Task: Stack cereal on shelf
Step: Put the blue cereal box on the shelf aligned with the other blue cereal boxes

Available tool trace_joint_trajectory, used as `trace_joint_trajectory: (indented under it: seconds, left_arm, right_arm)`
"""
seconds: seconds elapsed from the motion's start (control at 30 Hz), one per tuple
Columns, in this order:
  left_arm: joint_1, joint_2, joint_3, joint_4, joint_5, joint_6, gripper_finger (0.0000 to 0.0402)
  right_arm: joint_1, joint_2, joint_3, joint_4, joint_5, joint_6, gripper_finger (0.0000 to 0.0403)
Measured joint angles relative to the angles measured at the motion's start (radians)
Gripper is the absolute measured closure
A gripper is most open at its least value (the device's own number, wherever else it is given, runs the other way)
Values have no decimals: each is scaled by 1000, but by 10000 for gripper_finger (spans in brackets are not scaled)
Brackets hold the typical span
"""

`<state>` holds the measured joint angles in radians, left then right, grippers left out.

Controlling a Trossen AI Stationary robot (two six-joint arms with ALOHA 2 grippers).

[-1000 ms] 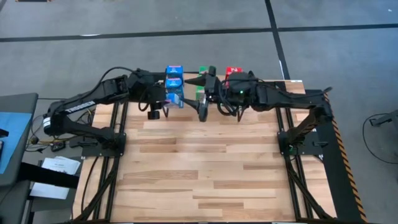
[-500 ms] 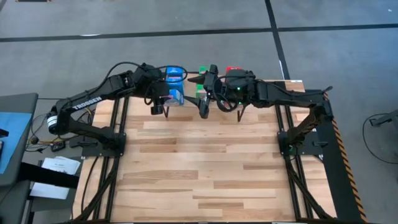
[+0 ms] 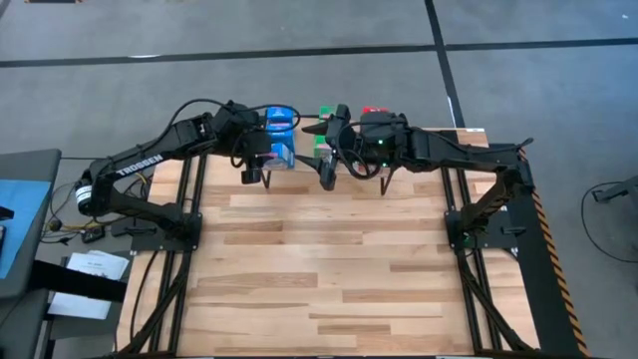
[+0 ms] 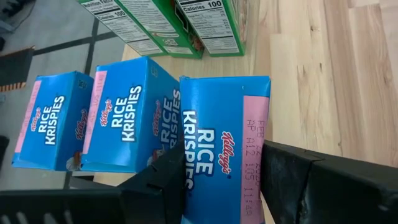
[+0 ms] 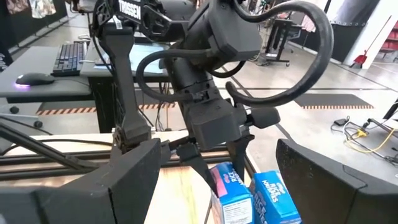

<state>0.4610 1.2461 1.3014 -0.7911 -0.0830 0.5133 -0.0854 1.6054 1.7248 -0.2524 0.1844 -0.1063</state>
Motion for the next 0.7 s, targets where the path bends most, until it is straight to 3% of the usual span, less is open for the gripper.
trace_joint_trajectory:
  seconds: [0.43,0.7]
  left_arm:
    - [0,0,0,0,-9,21,249]
    - [0,0,0,-1,-21,21,201]
  right_arm:
    - [-3,0,0,-4,-1,0,62]
    - [-3,0,0,-4,-1,0,62]
